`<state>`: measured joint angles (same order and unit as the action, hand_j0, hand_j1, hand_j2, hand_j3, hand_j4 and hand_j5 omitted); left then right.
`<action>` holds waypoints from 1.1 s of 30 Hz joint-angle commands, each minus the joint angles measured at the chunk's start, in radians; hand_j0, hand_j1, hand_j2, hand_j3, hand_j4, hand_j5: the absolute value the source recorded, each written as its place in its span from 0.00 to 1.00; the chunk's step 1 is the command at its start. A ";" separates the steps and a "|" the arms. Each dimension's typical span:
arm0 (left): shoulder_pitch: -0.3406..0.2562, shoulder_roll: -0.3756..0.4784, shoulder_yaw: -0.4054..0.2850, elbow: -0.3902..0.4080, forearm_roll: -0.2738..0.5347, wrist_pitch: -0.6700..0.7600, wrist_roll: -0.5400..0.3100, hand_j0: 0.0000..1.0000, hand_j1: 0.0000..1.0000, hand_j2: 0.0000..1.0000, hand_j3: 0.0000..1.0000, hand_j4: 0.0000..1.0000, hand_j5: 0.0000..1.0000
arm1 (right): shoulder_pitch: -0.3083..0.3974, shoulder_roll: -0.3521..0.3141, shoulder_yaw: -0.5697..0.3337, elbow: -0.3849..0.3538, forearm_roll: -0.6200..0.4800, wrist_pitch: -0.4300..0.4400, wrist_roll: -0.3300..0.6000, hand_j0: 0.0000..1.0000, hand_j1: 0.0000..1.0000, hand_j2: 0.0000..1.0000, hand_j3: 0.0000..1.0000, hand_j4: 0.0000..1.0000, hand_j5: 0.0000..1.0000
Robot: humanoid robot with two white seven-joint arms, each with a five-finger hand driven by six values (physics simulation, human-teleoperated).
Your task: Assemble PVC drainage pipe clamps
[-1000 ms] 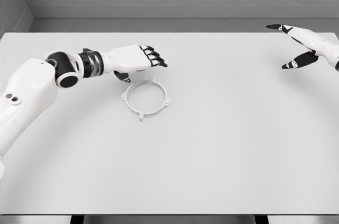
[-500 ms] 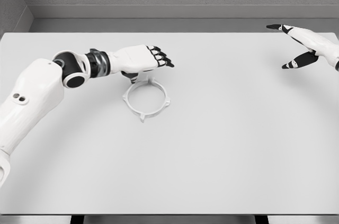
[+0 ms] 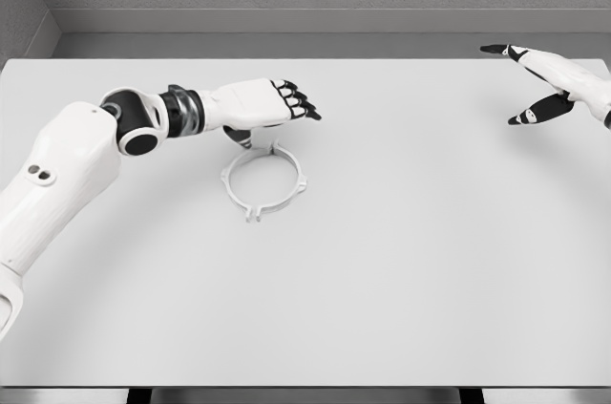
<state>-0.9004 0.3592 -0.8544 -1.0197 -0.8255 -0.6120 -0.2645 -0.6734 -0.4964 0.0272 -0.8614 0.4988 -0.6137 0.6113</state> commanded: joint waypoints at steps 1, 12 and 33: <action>-0.002 0.004 0.005 0.003 0.003 0.001 -0.001 1.00 1.00 1.00 1.00 1.00 1.00 | 0.000 -0.001 -0.001 -0.001 -0.008 0.003 0.000 1.00 1.00 1.00 1.00 1.00 1.00; -0.040 0.196 0.100 -0.017 0.014 0.001 -0.005 1.00 1.00 1.00 1.00 1.00 1.00 | 0.008 -0.001 0.054 -0.004 0.000 0.003 0.000 1.00 1.00 1.00 1.00 1.00 1.00; 0.198 0.504 0.328 -0.494 0.692 0.001 -0.294 1.00 1.00 1.00 1.00 1.00 1.00 | 0.094 0.423 0.220 -0.176 -0.085 0.003 0.000 1.00 1.00 1.00 1.00 1.00 1.00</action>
<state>-0.7041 0.8655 -0.5296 -1.4364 -0.2377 -0.6129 -0.5079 -0.5798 -0.0904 0.2311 -1.0358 0.4217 -0.6140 0.6114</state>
